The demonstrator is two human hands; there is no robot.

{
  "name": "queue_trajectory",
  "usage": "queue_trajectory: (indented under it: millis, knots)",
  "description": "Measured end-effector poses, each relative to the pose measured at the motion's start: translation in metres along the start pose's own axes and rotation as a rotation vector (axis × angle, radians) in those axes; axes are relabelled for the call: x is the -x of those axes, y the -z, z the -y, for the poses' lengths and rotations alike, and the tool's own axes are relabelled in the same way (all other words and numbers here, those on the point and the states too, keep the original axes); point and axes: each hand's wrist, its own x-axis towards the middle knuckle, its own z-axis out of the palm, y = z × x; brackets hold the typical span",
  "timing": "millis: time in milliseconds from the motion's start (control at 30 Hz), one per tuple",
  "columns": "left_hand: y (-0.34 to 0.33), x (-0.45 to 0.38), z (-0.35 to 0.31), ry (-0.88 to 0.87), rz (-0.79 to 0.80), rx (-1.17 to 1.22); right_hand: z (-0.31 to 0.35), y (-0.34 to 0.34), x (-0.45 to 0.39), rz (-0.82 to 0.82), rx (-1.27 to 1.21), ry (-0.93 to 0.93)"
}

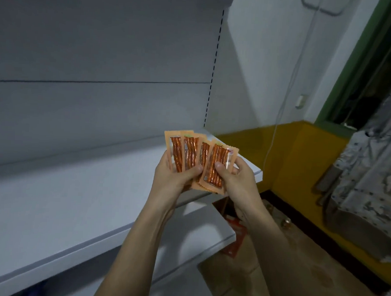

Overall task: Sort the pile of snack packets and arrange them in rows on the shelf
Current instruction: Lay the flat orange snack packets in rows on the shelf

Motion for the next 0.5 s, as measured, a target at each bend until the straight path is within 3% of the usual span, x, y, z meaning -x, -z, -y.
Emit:
queue_trajectory:
  millis: [500]
  knots:
    - [-0.033,-0.198,0.034,-0.028,-0.352,-0.015,-0.03,0.001,-0.227,0.148,0.058,-0.016]
